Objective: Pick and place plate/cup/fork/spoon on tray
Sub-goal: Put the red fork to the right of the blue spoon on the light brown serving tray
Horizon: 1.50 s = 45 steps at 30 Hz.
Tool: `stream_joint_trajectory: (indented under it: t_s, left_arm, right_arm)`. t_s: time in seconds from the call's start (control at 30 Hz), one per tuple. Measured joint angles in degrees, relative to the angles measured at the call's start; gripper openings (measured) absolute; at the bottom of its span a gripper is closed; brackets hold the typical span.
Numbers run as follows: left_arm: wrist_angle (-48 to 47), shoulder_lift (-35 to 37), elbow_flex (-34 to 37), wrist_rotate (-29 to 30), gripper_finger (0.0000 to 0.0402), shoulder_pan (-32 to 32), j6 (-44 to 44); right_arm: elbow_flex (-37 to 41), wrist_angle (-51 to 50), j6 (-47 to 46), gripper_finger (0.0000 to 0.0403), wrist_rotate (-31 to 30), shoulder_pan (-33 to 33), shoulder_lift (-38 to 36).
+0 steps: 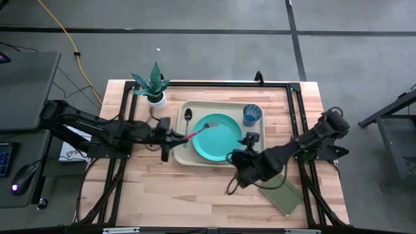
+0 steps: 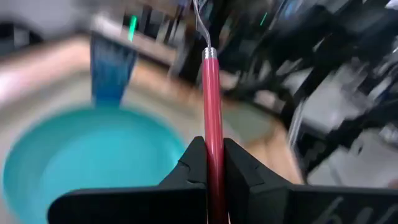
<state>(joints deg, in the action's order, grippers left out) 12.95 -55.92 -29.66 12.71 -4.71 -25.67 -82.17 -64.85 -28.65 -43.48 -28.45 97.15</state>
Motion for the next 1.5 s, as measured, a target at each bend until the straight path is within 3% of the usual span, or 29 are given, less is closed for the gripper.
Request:
stream_joint_trajectory:
  t_s: [0.23,0.33,0.43,0.57,0.77,0.9,1.03,1.5]
  left_arm:
    - [28.32,0.60,11.15,2.81,0.0000,0.76,5.69]
    - [37.20,-1.64,14.41,2.98,0.0000,1.82,5.81]
    - [43.54,-3.66,15.48,3.05,0.0000,2.54,5.51]
    - [45.59,-4.77,15.12,2.97,0.0000,3.15,5.76]
    - [46.00,-4.91,14.67,2.95,0.0000,3.29,5.92]
    - [45.60,-4.91,14.68,2.50,0.0000,3.13,5.93]
    - [45.61,-4.91,14.68,2.47,0.0000,3.13,5.93]
    - [45.44,-4.94,14.68,2.45,0.0000,3.12,5.88]
  right_arm:
    - [25.09,31.87,-0.48,0.0281,1.58,-0.57,-13.13]
    - [32.95,47.10,3.34,0.0280,0.97,1.59,-16.28]
    - [37.79,53.84,3.21,0.0262,2.82,6.08,-17.06]
    - [40.11,54.06,1.55,0.0195,7.13,12.26,-15.52]
    - [39.07,54.11,4.34,0.0020,9.68,17.37,-11.57]
    - [39.07,52.73,3.56,0.0024,14.06,18.94,-9.70]
    - [39.07,50.61,3.20,0.0004,14.07,19.11,-8.22]
    - [39.07,43.52,1.67,0.0001,14.05,19.20,-8.00]
